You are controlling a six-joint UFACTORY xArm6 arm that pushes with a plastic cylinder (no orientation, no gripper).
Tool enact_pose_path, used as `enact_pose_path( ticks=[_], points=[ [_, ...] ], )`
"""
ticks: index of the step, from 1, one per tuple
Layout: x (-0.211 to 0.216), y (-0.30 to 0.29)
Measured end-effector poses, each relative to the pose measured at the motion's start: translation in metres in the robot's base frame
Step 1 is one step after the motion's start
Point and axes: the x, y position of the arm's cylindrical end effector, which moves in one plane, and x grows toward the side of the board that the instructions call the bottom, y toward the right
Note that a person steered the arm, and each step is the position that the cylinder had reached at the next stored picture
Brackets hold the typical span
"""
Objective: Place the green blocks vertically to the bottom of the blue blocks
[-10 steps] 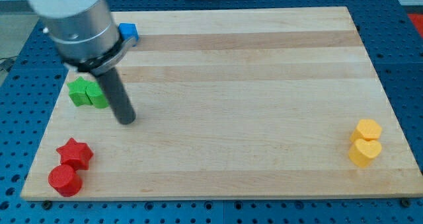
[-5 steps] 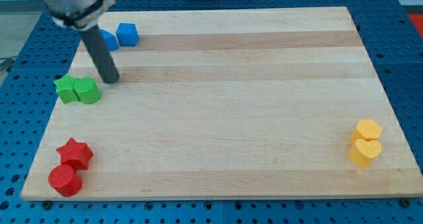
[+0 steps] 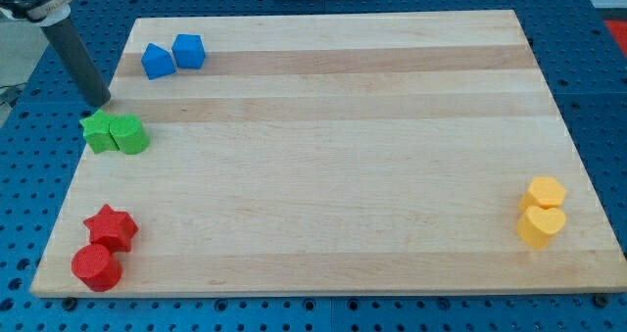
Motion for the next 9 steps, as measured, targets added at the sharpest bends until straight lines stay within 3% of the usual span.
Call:
enact_pose_path(
  ticks=[3,4,5,9],
  points=[
    [0.041,0.013],
    [0.08,0.042],
    [0.089,0.054],
    [0.081,0.084]
  ],
)
